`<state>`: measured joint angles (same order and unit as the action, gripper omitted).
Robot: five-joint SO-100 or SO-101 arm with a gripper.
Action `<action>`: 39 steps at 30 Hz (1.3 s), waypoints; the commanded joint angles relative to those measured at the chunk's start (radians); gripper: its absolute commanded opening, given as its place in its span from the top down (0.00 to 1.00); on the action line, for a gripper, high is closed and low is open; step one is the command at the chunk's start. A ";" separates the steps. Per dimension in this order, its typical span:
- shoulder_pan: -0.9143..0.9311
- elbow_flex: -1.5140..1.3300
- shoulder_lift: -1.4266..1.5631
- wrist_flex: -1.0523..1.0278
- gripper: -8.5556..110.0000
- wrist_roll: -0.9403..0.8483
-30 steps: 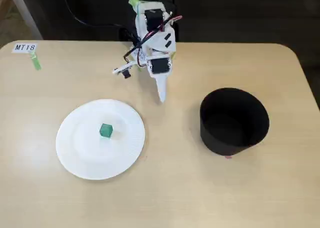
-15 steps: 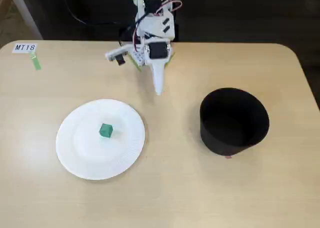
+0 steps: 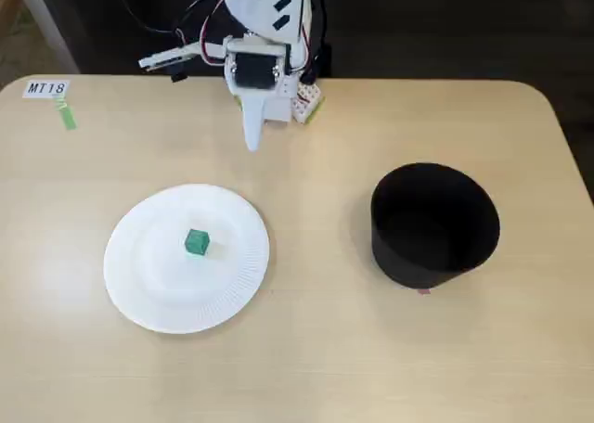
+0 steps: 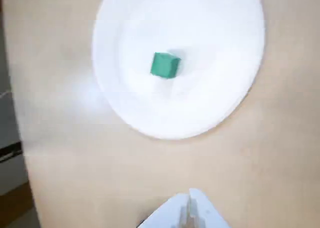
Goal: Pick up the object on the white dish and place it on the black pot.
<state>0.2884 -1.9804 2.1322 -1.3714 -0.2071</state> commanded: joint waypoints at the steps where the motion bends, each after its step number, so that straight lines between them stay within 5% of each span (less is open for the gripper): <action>1: 0.038 0.052 -0.100 -0.035 0.93 -0.025; 11: 0.121 0.201 -0.390 -0.066 0.93 -0.021; 24: 0.170 0.345 -0.588 0.034 0.80 -0.021; 39: 0.172 0.348 -0.630 0.072 0.68 0.238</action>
<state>0.4556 -1.6782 1.4972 -1.3023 0.0061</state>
